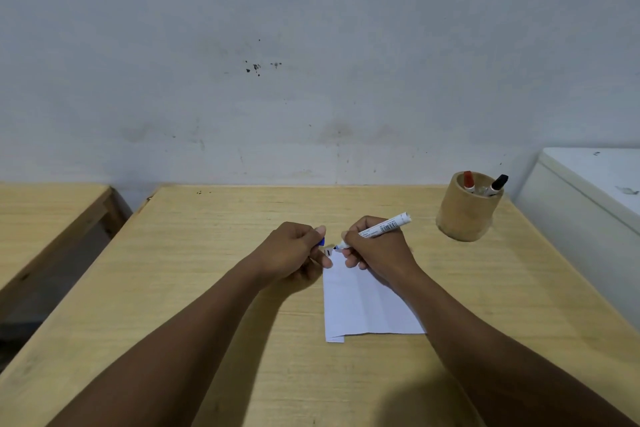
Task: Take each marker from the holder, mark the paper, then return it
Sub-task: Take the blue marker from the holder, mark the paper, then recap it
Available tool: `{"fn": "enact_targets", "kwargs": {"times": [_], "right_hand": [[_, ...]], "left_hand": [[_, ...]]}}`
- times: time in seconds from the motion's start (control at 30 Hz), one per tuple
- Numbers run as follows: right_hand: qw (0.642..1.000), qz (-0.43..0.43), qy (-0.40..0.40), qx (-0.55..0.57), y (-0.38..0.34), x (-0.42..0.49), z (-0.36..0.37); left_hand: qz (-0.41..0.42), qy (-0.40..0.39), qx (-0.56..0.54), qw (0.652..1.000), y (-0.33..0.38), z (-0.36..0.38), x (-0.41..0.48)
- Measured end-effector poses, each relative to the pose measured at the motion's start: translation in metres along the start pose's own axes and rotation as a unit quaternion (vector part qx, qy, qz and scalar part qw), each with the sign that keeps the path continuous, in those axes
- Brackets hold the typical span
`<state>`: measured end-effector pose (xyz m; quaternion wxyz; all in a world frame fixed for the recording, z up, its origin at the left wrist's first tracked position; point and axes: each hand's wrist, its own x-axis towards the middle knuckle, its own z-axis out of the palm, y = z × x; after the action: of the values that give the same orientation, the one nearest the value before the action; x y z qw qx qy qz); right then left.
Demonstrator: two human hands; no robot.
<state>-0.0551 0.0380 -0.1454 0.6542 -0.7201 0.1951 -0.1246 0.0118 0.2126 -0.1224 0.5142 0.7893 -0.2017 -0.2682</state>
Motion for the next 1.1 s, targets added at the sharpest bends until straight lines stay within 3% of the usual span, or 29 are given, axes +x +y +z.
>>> {"fn": "enact_targets", "kwargs": {"times": [0.77,0.97,1.1], "right_hand": [[0.999,-0.018,-0.025,-0.008,0.000,-0.001,0.001],[0.995,0.038,0.024,0.087,-0.020,-0.003,-0.011],[0.981,0.054,0.043,0.182,-0.048,0.000,-0.029]], "left_hand": [[0.019,0.028,0.019,0.999,-0.011,0.000,-0.003],[-0.005,0.009,-0.026,1.000,-0.003,-0.004,-0.006],[0.026,0.006,-0.043,0.999,0.015,-0.015,-0.006]]}}
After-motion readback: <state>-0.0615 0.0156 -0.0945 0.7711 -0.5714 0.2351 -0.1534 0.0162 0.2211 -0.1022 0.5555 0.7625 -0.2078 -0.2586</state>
